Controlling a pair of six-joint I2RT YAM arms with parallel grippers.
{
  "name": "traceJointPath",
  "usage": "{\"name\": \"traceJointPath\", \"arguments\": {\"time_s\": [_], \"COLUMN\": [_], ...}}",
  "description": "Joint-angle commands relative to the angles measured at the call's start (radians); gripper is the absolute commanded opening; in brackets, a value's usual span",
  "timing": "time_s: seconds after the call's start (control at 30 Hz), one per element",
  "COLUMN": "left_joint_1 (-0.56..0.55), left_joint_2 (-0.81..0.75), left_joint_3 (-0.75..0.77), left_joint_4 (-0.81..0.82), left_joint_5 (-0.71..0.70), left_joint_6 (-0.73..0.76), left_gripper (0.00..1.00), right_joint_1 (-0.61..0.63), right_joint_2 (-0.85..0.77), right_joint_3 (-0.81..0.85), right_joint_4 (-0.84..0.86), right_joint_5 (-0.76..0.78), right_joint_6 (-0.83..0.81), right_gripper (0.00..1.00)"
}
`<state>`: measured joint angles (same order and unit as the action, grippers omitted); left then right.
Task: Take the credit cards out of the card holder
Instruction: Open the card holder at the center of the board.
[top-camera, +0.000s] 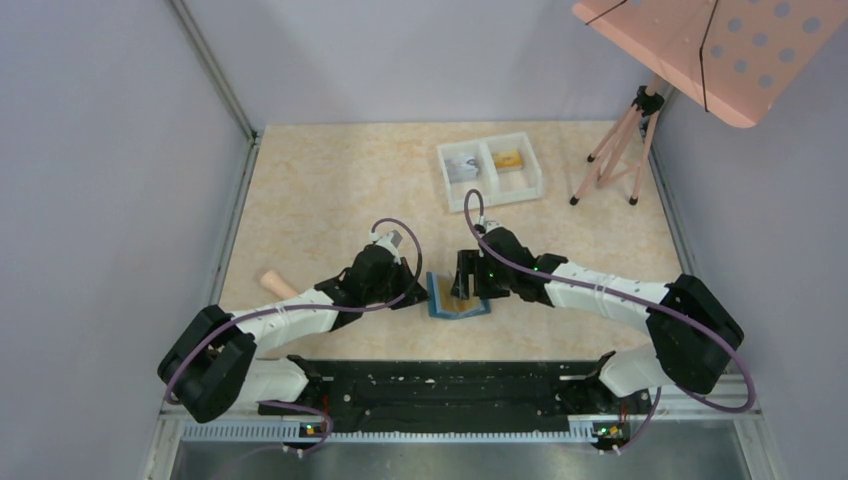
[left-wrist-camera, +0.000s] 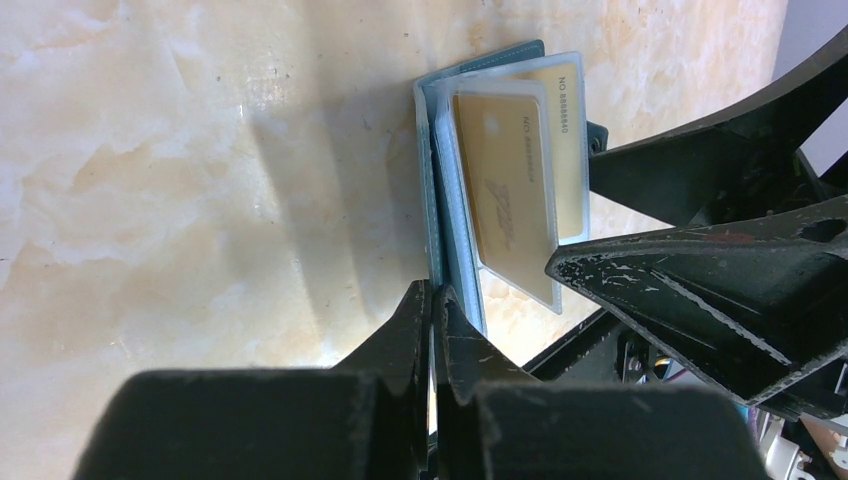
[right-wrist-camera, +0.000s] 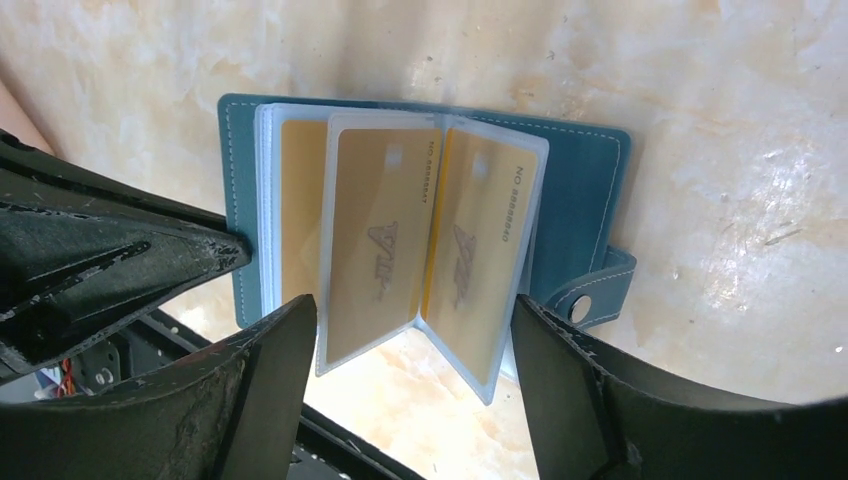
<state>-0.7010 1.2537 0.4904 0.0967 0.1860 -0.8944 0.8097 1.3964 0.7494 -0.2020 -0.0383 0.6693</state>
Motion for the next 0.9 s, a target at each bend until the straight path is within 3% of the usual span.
{"name": "traceJointPath", "arguments": {"time_s": [0.0, 0.63, 0.87], "left_joint_1": [0.001, 0.002, 0.003], "left_joint_2": [-0.004, -0.017, -0.051], "left_joint_3": [-0.003, 0.012, 0.036], "left_joint_4": [0.029, -0.024, -0.088], "left_joint_5": [-0.001, -0.042, -0.096], "left_joint_6": [0.011, 0.017, 0.012], "left_gripper": [0.0, 0.01, 0.23], "right_joint_1": [0.02, 0.06, 0.021], "right_joint_2": [0.008, 0.053, 0.002], "right_joint_3": [0.068, 0.141, 0.133], "right_joint_4": [-0.016, -0.103, -0.177], "right_joint_5": [0.034, 0.123, 0.197], "right_joint_6": [-0.034, -0.069, -0.097], "right_gripper": [0.71, 0.74, 0.65]}}
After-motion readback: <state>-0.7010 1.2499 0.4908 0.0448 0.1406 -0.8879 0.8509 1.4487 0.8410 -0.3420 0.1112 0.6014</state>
